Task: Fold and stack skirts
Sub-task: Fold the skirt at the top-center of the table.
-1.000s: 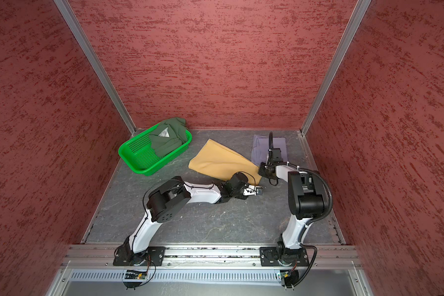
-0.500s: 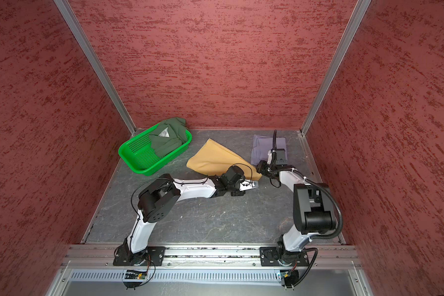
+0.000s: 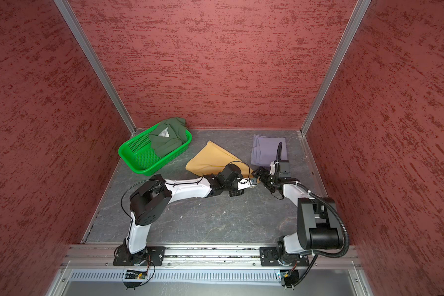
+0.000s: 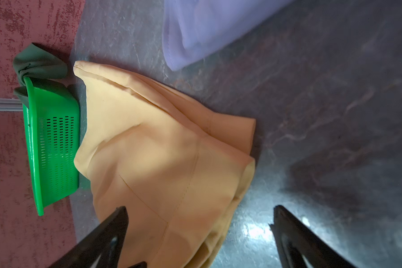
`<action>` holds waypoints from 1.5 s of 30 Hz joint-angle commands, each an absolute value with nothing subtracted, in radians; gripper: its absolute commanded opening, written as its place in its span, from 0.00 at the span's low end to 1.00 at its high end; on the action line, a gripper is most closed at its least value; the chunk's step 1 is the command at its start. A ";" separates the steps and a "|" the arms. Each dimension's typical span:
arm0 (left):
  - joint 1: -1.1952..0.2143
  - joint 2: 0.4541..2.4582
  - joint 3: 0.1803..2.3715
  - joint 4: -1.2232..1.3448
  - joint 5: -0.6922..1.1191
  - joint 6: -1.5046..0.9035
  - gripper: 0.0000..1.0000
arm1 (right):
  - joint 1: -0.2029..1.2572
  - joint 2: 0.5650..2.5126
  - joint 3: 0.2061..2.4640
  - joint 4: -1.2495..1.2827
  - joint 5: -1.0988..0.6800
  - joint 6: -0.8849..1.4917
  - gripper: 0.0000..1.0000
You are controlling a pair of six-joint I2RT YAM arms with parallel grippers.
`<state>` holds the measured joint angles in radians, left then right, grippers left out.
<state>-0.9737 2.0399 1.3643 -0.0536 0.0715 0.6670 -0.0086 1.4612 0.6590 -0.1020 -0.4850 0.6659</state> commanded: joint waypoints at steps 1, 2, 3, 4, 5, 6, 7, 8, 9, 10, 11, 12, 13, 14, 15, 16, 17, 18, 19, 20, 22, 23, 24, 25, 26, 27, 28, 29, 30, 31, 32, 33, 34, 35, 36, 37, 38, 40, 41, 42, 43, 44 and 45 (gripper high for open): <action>-0.986 2.013 1.358 -0.049 0.073 0.660 0.02 | -0.013 1.461 0.639 -0.037 -0.546 0.758 0.93; -0.988 2.011 1.359 -0.049 0.072 0.661 0.02 | -0.013 1.479 0.628 -0.028 -0.556 0.768 0.93; -0.989 2.011 1.359 -0.049 0.072 0.661 0.02 | -0.014 1.483 0.620 -0.017 -0.561 0.773 0.92; -0.991 2.009 1.359 -0.050 0.071 0.661 0.02 | -0.013 1.487 0.612 -0.007 -0.566 0.783 0.92; -0.993 2.007 1.358 -0.052 0.072 0.661 0.02 | -0.012 1.488 0.603 0.004 -0.569 0.797 0.90; -0.995 2.004 1.359 -0.052 0.071 0.661 0.02 | -0.013 1.489 0.596 0.012 -0.573 0.807 0.89; -0.996 2.002 1.359 -0.052 0.071 0.660 0.02 | -0.013 1.488 0.589 0.022 -0.575 0.823 0.88; -0.998 2.000 1.360 -0.051 0.072 0.661 0.02 | -0.013 1.485 0.581 0.033 -0.578 0.833 0.87; -0.999 1.999 1.361 -0.051 0.070 0.658 0.02 | -0.013 1.483 0.573 0.043 -0.584 0.844 0.86; -0.999 1.998 1.362 -0.049 0.070 0.655 0.02 | -0.013 1.480 0.569 0.050 -0.586 0.855 0.84; -1.000 1.998 1.363 -0.048 0.071 0.651 0.02 | -0.013 1.478 0.562 0.059 -0.590 0.866 0.83; -1.000 1.997 1.362 -0.046 0.072 0.648 0.02 | -0.013 1.476 0.559 0.062 -0.593 0.873 0.80; -1.002 1.997 1.362 -0.043 0.072 0.644 0.02 | -0.012 1.477 0.554 0.069 -0.595 0.878 0.78; -1.003 1.997 1.362 -0.040 0.074 0.639 0.02 | -0.012 1.475 0.547 0.076 -0.595 0.887 0.75; -1.005 1.997 1.362 -0.040 0.077 0.636 0.02 | -0.014 1.477 0.543 0.081 -0.595 0.892 0.71; -1.007 1.997 1.362 -0.039 0.078 0.632 0.02 | -0.013 1.476 0.538 0.087 -0.596 0.895 0.68; -1.008 1.997 1.362 -0.038 0.079 0.628 0.02 | -0.012 1.477 0.533 0.093 -0.598 0.896 0.65; -1.009 1.996 1.362 -0.037 0.080 0.624 0.02 | -0.012 1.476 0.529 0.101 -0.597 0.899 0.62; -1.009 1.997 1.363 -0.037 0.082 0.620 0.02 | -0.013 1.476 0.524 0.110 -0.599 0.906 0.60; -1.011 1.996 1.364 -0.035 0.086 0.613 0.02 | -0.013 1.478 0.521 0.118 -0.601 0.910 0.58; -1.011 1.994 1.363 -0.035 0.096 0.603 0.02 | -0.014 1.480 0.517 0.135 -0.604 0.918 0.53; -1.011 1.993 1.362 -0.034 0.098 0.599 0.02 | -0.012 1.481 0.517 0.141 -0.604 0.921 0.48; -1.012 1.993 1.362 -0.034 0.101 0.596 0.02 | -0.013 1.481 0.517 0.143 -0.604 0.922 0.44; -1.012 1.991 1.361 -0.034 0.103 0.591 0.02 | -0.013 1.483 0.518 0.145 -0.601 0.922 0.38; -1.012 1.990 1.357 -0.034 0.103 0.589 0.02 | -0.013 1.485 0.520 0.143 -0.597 0.917 0.31; -1.014 1.989 1.355 -0.034 0.102 0.585 0.04 | -0.014 1.486 0.522 0.139 -0.593 0.914 0.25; -1.013 1.987 1.351 -0.033 0.098 0.571 0.14 | -0.013 1.489 0.526 0.130 -0.586 0.906 0.17; -1.013 1.984 1.350 -0.034 0.092 0.555 0.24 | -0.013 1.492 0.530 0.119 -0.577 0.895 0.11; -1.012 1.977 1.350 -0.042 0.090 0.535 0.33 | -0.013 1.497 0.538 0.102 -0.568 0.878 0.05; -1.010 1.964 1.348 -0.052 0.099 0.516 0.39 | -0.013 1.501 0.545 0.087 -0.561 0.863 0.00; -1.007 1.950 1.346 -0.063 0.118 0.500 0.43 | -0.013 1.504 0.551 0.072 -0.554 0.845 0.00; -1.001 1.927 1.339 -0.069 0.140 0.480 0.47 | -0.012 1.508 0.559 0.050 -0.541 0.826 0.00; -0.992 1.901 1.329 -0.066 0.161 0.455 0.50 | -0.012 1.508 0.566 0.024 -0.529 0.802 0.00; -0.983 1.877 1.318 -0.060 0.182 0.433 0.51 | -0.013 1.508 0.573 0.005 -0.514 0.786 0.00; -0.971 1.849 1.301 -0.039 0.194 0.402 0.52 | -0.012 1.507 0.581 -0.016 -0.500 0.765 0.00; -0.954 1.829 1.280 -0.009 0.192 0.364 0.53 | -0.012 1.504 0.589 -0.034 -0.492 0.742 0.00; -0.939 1.814 1.261 0.016 0.180 0.328 0.53 | -0.011 1.501 0.598 -0.052 -0.481 0.725 0.00; -0.902 1.809 1.232 0.051 0.134 0.241 0.52 | -0.007 1.486 0.614 -0.103 -0.436 0.686 0.00; -0.886 1.819 1.229 0.050 0.109 0.200 0.50 | -0.005 1.479 0.618 -0.117 -0.423 0.672 0.00; -0.868 1.839 1.235 0.037 0.076 0.146 0.46 | -0.002 1.471 0.622 -0.134 -0.409 0.660 0.00; -0.853 1.858 1.245 0.015 0.055 0.102 0.38 | 0.001 1.464 0.624 -0.144 -0.397 0.652 0.00; -0.839 1.887 1.260 -0.013 0.057 0.062 0.29 | 0.005 1.458 0.625 -0.157 -0.384 0.643 0.00; -0.830 1.912 1.273 -0.036 0.060 0.030 0.19 | 0.011 1.459 0.628 -0.167 -0.368 0.639 0.00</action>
